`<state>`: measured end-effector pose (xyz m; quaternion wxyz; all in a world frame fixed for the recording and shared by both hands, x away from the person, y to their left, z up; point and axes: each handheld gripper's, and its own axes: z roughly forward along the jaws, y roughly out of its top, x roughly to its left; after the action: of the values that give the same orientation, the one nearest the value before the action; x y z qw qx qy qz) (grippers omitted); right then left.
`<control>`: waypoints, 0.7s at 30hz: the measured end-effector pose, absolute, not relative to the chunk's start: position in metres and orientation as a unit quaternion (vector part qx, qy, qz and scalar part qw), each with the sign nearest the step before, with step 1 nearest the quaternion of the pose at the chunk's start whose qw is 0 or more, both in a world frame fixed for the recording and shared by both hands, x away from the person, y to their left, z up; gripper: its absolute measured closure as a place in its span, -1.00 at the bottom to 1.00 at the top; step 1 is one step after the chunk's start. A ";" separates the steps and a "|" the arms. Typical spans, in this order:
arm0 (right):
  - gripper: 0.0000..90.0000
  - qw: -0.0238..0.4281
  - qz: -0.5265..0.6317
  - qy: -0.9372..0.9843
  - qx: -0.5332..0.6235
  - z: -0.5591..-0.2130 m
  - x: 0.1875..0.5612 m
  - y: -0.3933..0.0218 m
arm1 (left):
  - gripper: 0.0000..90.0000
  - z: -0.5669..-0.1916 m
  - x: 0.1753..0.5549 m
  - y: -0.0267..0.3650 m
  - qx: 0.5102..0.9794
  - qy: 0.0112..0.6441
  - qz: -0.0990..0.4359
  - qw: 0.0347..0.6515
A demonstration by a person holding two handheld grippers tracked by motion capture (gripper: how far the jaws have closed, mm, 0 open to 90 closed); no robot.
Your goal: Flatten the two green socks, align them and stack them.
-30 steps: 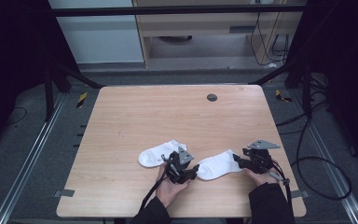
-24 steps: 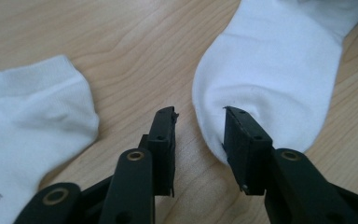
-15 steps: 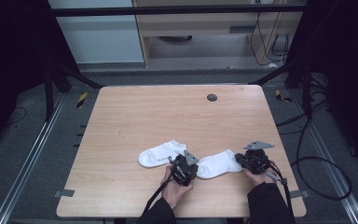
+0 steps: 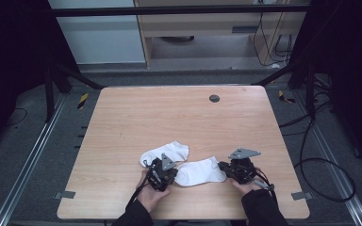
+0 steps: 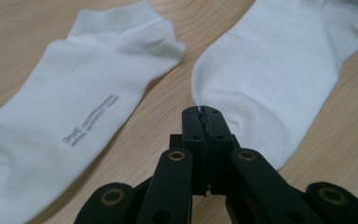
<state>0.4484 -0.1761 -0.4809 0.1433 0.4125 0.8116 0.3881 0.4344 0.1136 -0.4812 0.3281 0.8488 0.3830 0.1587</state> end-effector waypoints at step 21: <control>0.54 0.136 0.402 0.814 0.396 -0.483 0.445 -0.138 | 0.36 -0.481 0.433 0.157 0.835 0.406 0.179 0.327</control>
<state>0.4446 -0.1382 -0.4831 0.1364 0.3961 0.8142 0.4021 0.4334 0.1566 -0.4812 0.3269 0.8345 0.4057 0.1793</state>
